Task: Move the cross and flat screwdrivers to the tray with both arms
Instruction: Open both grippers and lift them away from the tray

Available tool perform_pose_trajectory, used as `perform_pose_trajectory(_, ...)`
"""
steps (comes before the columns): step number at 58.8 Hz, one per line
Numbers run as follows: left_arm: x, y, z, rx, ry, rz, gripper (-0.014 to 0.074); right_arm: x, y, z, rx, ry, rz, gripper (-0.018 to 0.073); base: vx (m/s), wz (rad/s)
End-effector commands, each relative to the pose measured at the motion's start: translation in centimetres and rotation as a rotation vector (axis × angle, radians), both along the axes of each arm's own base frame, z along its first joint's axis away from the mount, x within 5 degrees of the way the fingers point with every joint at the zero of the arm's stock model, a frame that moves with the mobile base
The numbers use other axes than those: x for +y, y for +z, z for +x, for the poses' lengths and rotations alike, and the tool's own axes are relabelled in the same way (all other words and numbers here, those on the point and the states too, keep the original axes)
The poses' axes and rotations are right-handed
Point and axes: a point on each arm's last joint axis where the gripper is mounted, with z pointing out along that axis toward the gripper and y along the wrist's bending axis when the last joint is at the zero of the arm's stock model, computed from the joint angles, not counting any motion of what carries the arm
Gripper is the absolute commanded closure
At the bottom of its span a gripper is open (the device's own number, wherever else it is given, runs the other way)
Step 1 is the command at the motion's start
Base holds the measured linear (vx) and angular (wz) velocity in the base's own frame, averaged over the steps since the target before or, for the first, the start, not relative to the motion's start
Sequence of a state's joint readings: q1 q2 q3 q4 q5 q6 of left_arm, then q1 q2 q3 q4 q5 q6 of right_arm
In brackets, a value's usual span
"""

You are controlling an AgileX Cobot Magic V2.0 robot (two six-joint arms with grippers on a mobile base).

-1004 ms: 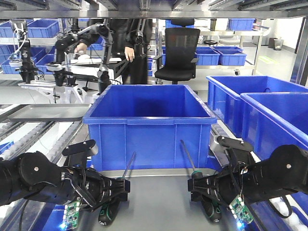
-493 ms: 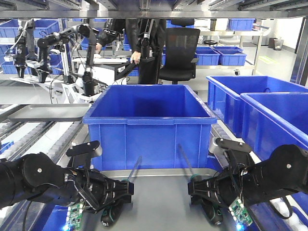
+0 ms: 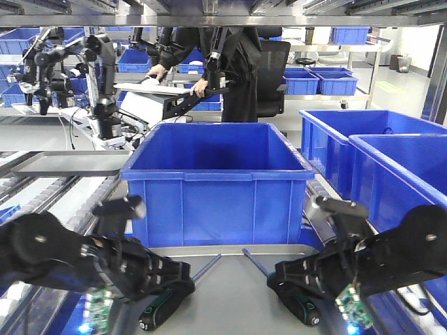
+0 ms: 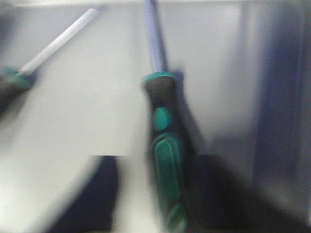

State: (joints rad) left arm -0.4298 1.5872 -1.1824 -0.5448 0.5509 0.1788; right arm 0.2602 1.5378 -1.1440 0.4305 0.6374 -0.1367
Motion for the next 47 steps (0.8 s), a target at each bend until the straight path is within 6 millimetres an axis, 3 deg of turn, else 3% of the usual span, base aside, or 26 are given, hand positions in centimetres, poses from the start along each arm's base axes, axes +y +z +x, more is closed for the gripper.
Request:
perform_pose_trajectory(1,0.8,4.7,-1.7,-0.147,-0.025,-0.017,0.0493,-0.7,5.0,-1.6,-0.179,0.017,0.008,0.0500,0.00,0.00)
perform_pose_trajectory(3,1.1,5.3,-2.2,-0.166,-0.038,0.003,0.0582,-0.9,5.9,-2.4,-0.212,0.035,-0.007,0.0577,0.00,0.00)
perform_pose_trajectory(4,1.4,6.0,-2.7,-0.188,-0.045,0.011,0.0606,-1.0,6.3,-2.7,-0.225,0.039,-0.011,0.0574,0.00,0.00)
perform_pose_trajectory(15,3.6,10.0,-6.8,-0.324,-0.076,0.062,0.0599,-3.0,10.4,-8.1,-0.410,0.058,-0.088,0.0570,0.00,0.00)
perform_pose_trajectory(21,5.6,11.0,-10.3,-0.427,-0.062,0.078,0.0596,-4.2,10.0,-11.5,-0.503,0.033,-0.096,0.0568,0.00,0.00)
perform_pose_trajectory(28,8.3,10.1,-15.2,-0.552,-0.025,0.066,0.0595,-5.9,8.8,-16.6,-0.696,-0.026,-0.067,0.0568,0.00,0.00)
perform_pose_trajectory(38,11.7,6.5,-21.8,-0.737,0.036,0.013,0.0595,-8.0,5.6,-23.7,-0.922,-0.085,-0.016,0.0568,0.00,0.00)
perform_pose_trajectory(47,13.3,3.3,-24.6,-0.875,0.095,-0.051,0.0594,-9.0,2.6,-26.4,-1.068,-0.117,-0.021,0.0568,0.00,0.00)
